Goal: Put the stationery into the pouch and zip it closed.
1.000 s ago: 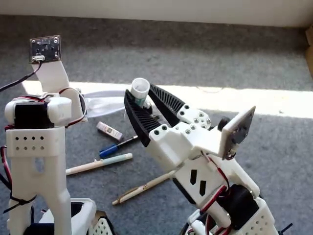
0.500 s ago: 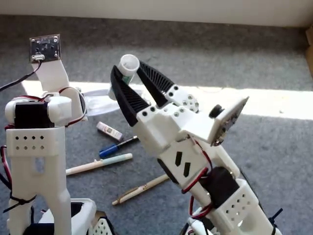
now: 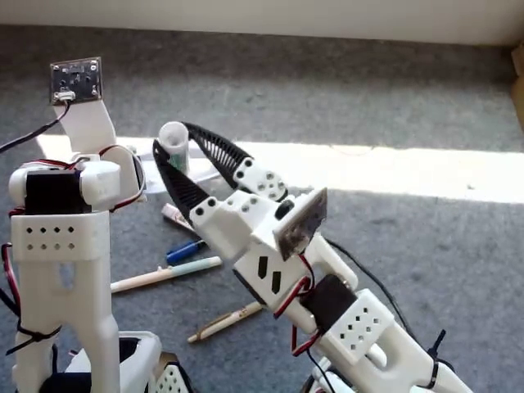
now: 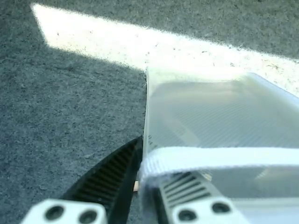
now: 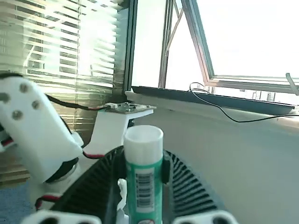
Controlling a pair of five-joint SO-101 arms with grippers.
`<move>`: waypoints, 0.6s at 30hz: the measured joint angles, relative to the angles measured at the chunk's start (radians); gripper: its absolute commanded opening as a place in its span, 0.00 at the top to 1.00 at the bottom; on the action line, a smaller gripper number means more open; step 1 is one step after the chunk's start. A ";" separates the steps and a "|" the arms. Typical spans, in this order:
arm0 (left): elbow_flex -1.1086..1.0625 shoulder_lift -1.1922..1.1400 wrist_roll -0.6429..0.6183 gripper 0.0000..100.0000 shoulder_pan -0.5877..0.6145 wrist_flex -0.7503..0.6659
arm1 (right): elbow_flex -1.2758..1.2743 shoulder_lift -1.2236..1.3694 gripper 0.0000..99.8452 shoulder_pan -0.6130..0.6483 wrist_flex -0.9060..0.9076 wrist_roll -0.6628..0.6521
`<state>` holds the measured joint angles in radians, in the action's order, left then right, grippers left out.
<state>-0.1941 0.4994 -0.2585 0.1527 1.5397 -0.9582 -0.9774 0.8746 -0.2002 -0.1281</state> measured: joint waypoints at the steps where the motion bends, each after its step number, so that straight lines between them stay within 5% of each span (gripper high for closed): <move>1: 0.000 0.000 0.000 0.99 0.000 0.000 | -0.025 0.000 0.99 0.009 -0.038 -0.018; 18: 0.000 0.000 0.000 0.99 0.000 0.000 | -0.126 0.061 0.99 -0.034 -0.192 -0.057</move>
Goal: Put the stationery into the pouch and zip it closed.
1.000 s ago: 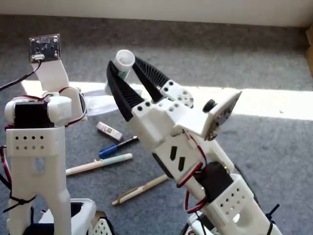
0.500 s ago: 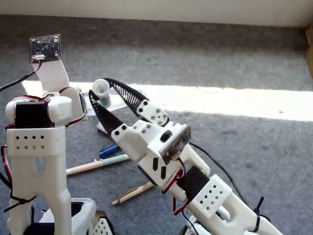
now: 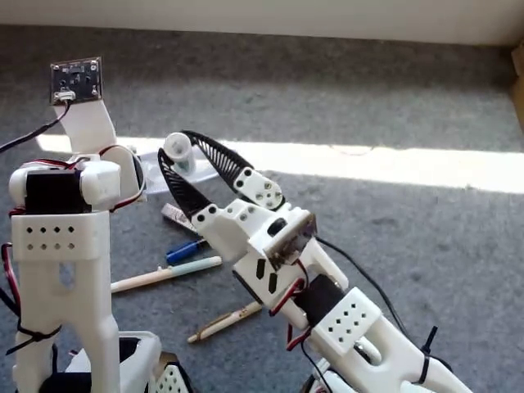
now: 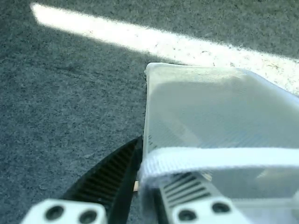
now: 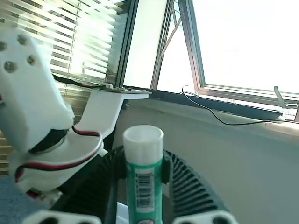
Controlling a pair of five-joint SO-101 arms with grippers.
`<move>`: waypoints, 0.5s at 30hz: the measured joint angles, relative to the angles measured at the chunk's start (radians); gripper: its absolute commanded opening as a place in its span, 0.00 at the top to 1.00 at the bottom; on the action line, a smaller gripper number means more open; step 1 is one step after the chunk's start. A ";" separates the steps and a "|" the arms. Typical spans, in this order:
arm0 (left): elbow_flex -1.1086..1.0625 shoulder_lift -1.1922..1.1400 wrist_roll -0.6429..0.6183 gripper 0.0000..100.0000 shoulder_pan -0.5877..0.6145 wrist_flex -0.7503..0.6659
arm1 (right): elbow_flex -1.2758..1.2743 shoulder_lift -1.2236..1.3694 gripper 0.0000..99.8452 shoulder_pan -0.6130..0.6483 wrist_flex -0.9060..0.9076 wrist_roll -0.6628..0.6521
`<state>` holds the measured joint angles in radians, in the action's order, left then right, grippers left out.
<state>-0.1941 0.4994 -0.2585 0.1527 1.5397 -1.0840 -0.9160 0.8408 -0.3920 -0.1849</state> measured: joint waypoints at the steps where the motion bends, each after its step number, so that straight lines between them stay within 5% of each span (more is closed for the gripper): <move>1: 0.000 0.000 0.000 0.99 0.000 0.000 | 0.000 0.023 0.99 -0.005 0.000 0.000; 15: 0.000 0.000 0.000 0.99 0.000 0.000 | -0.087 0.150 0.99 -0.015 -0.075 -0.002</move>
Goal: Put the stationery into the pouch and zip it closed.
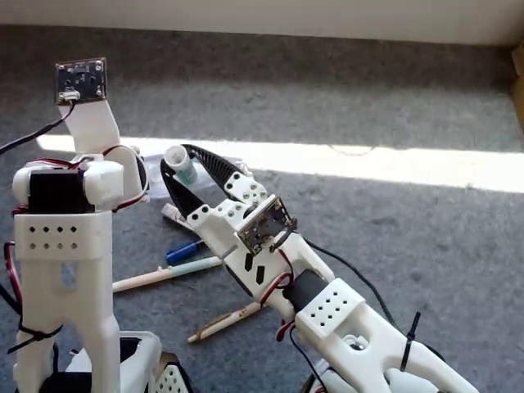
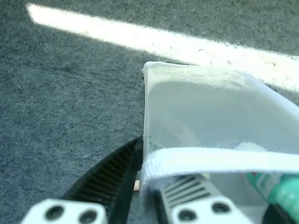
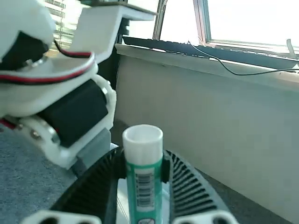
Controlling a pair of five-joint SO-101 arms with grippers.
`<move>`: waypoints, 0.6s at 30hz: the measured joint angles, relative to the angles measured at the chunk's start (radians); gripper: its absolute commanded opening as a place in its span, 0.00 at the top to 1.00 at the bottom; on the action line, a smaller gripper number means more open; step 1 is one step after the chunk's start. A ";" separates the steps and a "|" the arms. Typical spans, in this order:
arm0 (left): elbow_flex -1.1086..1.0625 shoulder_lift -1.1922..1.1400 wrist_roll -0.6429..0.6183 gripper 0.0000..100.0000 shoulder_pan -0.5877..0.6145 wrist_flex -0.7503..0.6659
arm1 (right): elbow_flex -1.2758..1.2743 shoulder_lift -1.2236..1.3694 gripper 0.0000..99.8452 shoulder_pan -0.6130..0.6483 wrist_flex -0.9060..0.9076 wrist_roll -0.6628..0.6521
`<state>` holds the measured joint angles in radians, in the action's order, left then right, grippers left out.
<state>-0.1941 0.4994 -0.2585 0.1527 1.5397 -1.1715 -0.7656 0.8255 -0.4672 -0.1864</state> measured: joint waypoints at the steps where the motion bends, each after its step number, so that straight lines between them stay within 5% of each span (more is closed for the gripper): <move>1: 0.000 0.000 0.000 0.99 0.000 0.000 | -0.009 0.000 0.99 -0.008 -0.003 0.000; 10: 0.000 0.000 0.000 0.99 -0.002 0.000 | -0.014 0.002 0.96 -0.020 -0.006 0.057; 18: 0.000 -0.002 0.000 0.99 -0.003 0.000 | 0.087 -0.014 0.79 -0.068 0.311 0.186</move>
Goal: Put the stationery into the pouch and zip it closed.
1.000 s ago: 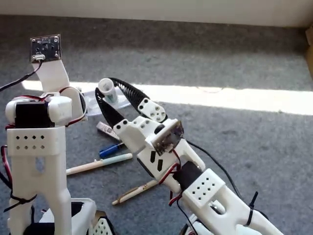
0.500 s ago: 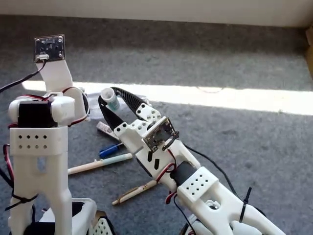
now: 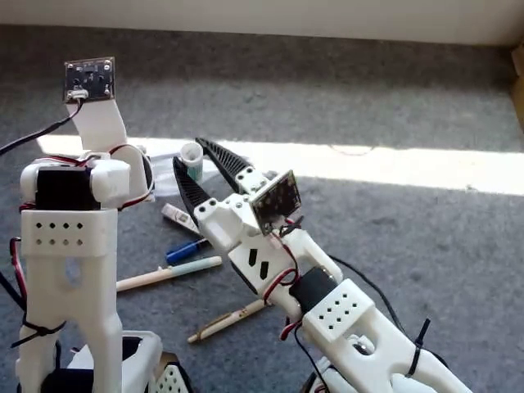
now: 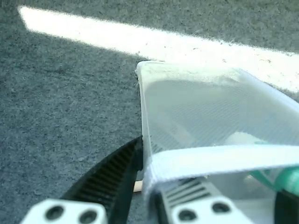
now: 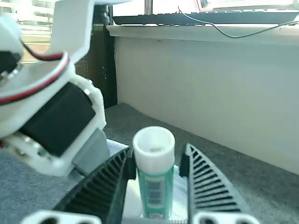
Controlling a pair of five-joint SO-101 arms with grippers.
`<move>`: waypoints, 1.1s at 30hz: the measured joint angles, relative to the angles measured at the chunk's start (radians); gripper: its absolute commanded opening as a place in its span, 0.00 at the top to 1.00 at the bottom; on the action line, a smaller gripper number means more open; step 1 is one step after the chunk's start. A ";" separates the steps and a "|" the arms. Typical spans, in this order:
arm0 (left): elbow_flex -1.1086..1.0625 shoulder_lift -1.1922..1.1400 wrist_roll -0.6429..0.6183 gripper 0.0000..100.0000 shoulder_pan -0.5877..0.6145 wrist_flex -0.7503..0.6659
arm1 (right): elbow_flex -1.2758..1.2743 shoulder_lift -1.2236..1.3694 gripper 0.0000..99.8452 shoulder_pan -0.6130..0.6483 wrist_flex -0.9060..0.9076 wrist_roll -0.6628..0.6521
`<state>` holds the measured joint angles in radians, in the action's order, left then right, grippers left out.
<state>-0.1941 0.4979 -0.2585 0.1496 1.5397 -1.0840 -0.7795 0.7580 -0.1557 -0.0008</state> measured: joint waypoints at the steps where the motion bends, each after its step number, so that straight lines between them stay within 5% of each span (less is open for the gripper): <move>1: 0.000 0.000 0.000 0.99 0.000 -0.002 | 0.021 0.000 0.79 -0.003 0.044 0.006; 23: -0.003 0.000 0.000 0.99 0.003 -0.012 | 0.127 -0.334 0.79 -0.040 0.605 0.018; 33: 0.014 -0.014 -0.002 0.99 0.158 -0.012 | 0.315 -0.339 0.79 -0.041 0.973 0.095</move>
<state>-0.1803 0.4841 -0.2601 0.3076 1.5275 -0.7695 -1.1185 0.7165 0.8170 0.0944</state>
